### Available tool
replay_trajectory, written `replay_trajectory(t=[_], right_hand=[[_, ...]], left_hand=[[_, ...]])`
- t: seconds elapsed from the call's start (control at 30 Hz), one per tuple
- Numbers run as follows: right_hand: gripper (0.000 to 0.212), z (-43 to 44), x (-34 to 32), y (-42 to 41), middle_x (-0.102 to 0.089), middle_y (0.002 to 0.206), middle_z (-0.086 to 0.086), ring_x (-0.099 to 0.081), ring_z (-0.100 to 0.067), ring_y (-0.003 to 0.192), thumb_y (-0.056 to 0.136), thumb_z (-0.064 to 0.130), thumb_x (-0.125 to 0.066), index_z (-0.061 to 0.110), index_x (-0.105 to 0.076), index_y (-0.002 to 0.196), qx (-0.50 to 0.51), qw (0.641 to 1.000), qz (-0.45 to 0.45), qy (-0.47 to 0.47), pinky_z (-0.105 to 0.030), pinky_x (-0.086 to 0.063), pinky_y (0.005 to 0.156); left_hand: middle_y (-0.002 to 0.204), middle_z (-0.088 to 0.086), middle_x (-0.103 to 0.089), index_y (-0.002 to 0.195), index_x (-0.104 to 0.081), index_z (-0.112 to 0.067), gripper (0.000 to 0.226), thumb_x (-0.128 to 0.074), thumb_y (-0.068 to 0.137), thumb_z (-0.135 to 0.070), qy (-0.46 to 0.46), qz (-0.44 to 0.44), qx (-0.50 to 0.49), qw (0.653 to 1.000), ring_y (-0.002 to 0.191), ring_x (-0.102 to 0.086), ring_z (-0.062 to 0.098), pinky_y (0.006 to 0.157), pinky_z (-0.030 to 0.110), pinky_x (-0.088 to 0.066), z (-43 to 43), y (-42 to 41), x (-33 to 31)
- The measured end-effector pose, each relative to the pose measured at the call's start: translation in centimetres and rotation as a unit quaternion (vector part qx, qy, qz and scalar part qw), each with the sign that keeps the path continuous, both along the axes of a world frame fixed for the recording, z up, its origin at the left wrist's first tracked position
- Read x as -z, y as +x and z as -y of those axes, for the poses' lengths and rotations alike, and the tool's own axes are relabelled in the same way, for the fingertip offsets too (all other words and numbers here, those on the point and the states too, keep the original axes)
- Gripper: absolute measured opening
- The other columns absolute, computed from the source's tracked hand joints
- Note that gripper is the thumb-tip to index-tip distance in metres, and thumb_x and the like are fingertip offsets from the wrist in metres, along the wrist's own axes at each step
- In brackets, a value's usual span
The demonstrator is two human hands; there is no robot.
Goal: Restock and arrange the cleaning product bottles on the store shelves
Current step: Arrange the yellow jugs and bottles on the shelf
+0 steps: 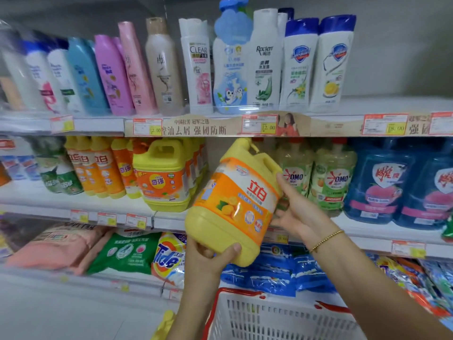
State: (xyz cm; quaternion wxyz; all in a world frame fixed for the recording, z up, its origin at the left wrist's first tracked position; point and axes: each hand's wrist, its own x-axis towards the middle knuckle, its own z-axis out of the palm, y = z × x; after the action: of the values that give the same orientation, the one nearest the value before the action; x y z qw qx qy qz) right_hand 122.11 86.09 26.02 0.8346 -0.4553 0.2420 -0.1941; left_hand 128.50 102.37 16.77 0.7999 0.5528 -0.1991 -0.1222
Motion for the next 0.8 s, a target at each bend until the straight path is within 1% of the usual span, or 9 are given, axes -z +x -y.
replay_trajectory(t=[0.07, 0.17, 0.27, 0.33, 0.4, 0.57, 0.7, 0.77, 0.8], right_hand=[[0.040, -0.7, 0.9, 0.4, -0.075, 0.083, -0.005, -0.068, -0.024, 0.087, 0.086, 0.043, -0.062, 0.017, -0.060, 0.116, -0.022, 0.999, -0.024, -0.011, -0.051, -0.054, 0.074], [0.045, -1.4, 2.1, 0.2, -0.068, 0.111, -0.017, -0.066, -0.033, 0.100, 0.079, 0.053, -0.063, 0.022, -0.056, 0.110, -0.074, 0.996, -0.055, -0.011, -0.061, -0.050, 0.084], [0.077, -1.7, 2.4, -0.4, -0.061, 0.121, -0.025, -0.060, -0.042, 0.109, 0.055, 0.064, -0.074, 0.018, -0.055, 0.113, -0.123, 0.992, -0.026, 0.025, -0.068, -0.043, 0.091], [0.097, -1.9, 2.1, -0.9, -0.062, 0.122, -0.024, -0.059, -0.042, 0.112, 0.046, 0.057, -0.085, 0.011, -0.053, 0.126, -0.135, 0.990, 0.012, 0.040, -0.069, -0.041, 0.092], [0.083, -1.8, 1.5, -1.6, -0.065, 0.119, -0.021, -0.062, -0.039, 0.109, 0.060, 0.041, -0.082, 0.007, -0.051, 0.130, -0.121, 0.991, 0.042, 0.043, -0.066, -0.044, 0.091], [0.058, -2.8, 1.1, -3.7, -0.070, 0.110, -0.016, -0.068, -0.035, 0.100, 0.072, 0.021, -0.074, 0.013, -0.053, 0.125, -0.044, 0.994, 0.076, 0.068, -0.059, -0.052, 0.082], [0.059, -3.7, 1.5, -5.2, -0.072, 0.105, -0.014, -0.069, -0.033, 0.097, 0.065, 0.018, -0.076, 0.013, -0.054, 0.120, 0.001, 0.993, 0.084, 0.079, -0.058, -0.052, 0.084], [0.057, -4.2, 1.0, -5.6, -0.073, 0.104, -0.011, -0.071, -0.030, 0.093, 0.066, 0.020, -0.073, 0.015, -0.053, 0.120, 0.020, 0.991, 0.110, 0.073, -0.055, -0.053, 0.081], [0.055, -4.4, 0.6, -5.7, -0.073, 0.103, -0.011, -0.071, -0.028, 0.091, 0.068, 0.021, -0.072, 0.015, -0.053, 0.119, 0.026, 0.989, 0.125, 0.078, -0.053, -0.054, 0.079]], left_hand=[[0.115, -0.003, -0.063, 0.129, -0.045, -0.024, 0.107, -0.085, 0.030, -0.034, 0.042, 0.035, -0.013, 0.998, 0.088, -0.067, 0.000, 0.061, 0.014, -0.054, -0.7, -0.4, 0.4], [0.120, -0.005, -0.059, 0.137, -0.038, -0.030, 0.111, -0.087, 0.038, -0.028, 0.114, 0.107, -0.057, 0.986, 0.104, -0.063, 0.010, 0.070, 0.019, -0.056, -2.4, -0.7, 1.4], [0.122, -0.025, -0.053, 0.128, -0.033, -0.060, 0.096, -0.080, 0.047, -0.039, 0.166, 0.236, -0.072, 0.955, 0.109, -0.057, 0.001, 0.073, 0.013, -0.051, -3.6, -0.6, 1.3], [0.125, -0.032, -0.047, 0.124, -0.031, -0.067, 0.090, -0.076, 0.052, -0.036, 0.191, 0.332, -0.079, 0.920, 0.113, -0.051, -0.003, 0.072, 0.004, -0.045, -3.8, -0.4, 0.3], [0.134, -0.033, -0.039, 0.131, -0.031, -0.058, 0.089, -0.076, 0.058, -0.037, 0.199, 0.429, -0.085, 0.877, 0.122, -0.045, -0.005, 0.082, 0.002, -0.041, -3.6, 0.2, -0.4], [0.144, -0.001, -0.037, 0.138, -0.033, -0.031, 0.074, -0.071, 0.076, -0.043, 0.195, 0.654, -0.112, 0.723, 0.136, -0.036, 0.022, 0.104, 0.045, -0.040, -3.7, 2.6, -1.4], [0.148, -0.003, -0.030, 0.138, -0.032, -0.032, 0.061, -0.061, 0.086, -0.043, 0.201, 0.731, -0.111, 0.643, 0.139, -0.030, 0.027, 0.107, 0.063, -0.029, -3.9, 3.3, -2.9], [0.150, -0.005, -0.028, 0.139, -0.032, -0.036, 0.062, -0.063, 0.086, -0.038, 0.201, 0.703, -0.128, 0.670, 0.142, -0.026, 0.026, 0.110, 0.062, -0.026, -4.0, 3.0, -3.5], [0.151, -0.007, -0.029, 0.140, -0.032, -0.040, 0.070, -0.069, 0.081, -0.033, 0.192, 0.641, -0.142, 0.729, 0.143, -0.026, 0.024, 0.113, 0.056, -0.028, -4.1, 2.6, -3.9]])
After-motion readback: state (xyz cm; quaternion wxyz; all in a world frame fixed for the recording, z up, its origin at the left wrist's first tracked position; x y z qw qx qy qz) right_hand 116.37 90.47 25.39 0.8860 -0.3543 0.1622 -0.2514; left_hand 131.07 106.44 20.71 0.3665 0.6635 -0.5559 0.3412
